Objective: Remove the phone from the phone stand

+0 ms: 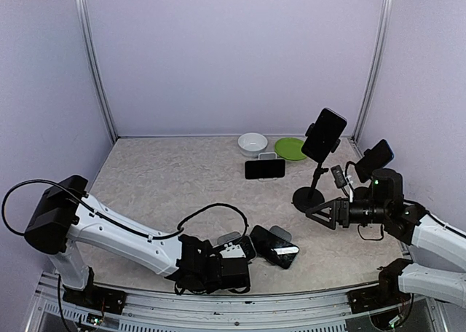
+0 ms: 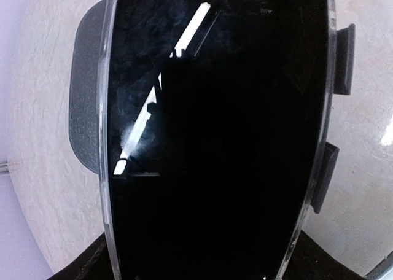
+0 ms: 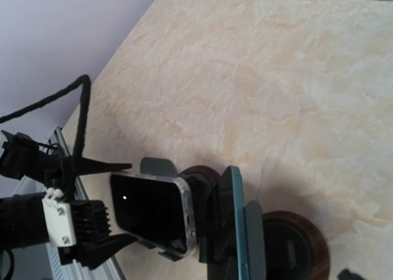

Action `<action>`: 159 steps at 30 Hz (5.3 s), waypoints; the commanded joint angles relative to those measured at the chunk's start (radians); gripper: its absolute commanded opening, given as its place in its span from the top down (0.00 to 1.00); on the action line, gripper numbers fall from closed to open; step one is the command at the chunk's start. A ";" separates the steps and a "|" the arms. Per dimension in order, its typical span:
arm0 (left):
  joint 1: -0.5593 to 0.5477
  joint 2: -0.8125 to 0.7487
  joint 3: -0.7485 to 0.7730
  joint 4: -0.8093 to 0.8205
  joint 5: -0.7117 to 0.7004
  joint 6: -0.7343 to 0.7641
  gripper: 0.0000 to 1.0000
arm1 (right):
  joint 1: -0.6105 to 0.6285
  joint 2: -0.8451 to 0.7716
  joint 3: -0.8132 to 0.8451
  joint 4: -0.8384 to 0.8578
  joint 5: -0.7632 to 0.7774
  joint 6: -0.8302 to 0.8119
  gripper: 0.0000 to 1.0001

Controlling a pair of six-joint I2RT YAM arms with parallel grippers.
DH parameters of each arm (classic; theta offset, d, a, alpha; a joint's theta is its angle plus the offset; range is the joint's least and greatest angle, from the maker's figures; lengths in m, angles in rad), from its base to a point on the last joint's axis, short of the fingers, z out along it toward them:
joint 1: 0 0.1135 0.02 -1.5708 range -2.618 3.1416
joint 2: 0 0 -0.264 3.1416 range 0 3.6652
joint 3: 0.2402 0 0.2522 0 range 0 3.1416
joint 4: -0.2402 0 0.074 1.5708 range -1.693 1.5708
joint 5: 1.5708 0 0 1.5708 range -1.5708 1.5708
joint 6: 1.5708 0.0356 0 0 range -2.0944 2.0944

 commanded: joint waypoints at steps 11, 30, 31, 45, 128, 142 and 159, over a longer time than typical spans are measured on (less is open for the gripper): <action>0.007 -0.150 -0.055 -0.002 -0.190 0.121 0.37 | 0.037 0.082 0.078 0.062 -0.030 -0.024 0.00; -0.101 -0.583 -0.293 0.327 -0.246 0.681 0.50 | 0.203 0.367 0.331 0.010 -0.190 -0.111 0.05; -0.110 -0.597 -0.298 0.333 -0.247 0.702 0.51 | 0.221 0.384 0.347 0.007 -0.201 -0.113 0.05; -0.222 -0.614 -0.311 0.390 -0.238 0.849 0.54 | 0.498 0.668 0.594 -0.217 -0.161 -0.249 0.18; 0.783 -0.592 -0.320 1.109 0.667 -0.610 0.01 | 0.599 1.007 0.951 0.523 0.704 -0.266 1.00; 0.792 -0.567 -0.298 1.107 0.625 -0.621 0.24 | 0.633 1.033 0.961 0.514 0.720 -0.290 1.00; 0.973 -0.554 -0.160 0.657 0.704 -0.320 0.51 | 0.610 0.970 0.878 0.525 0.548 -0.288 0.16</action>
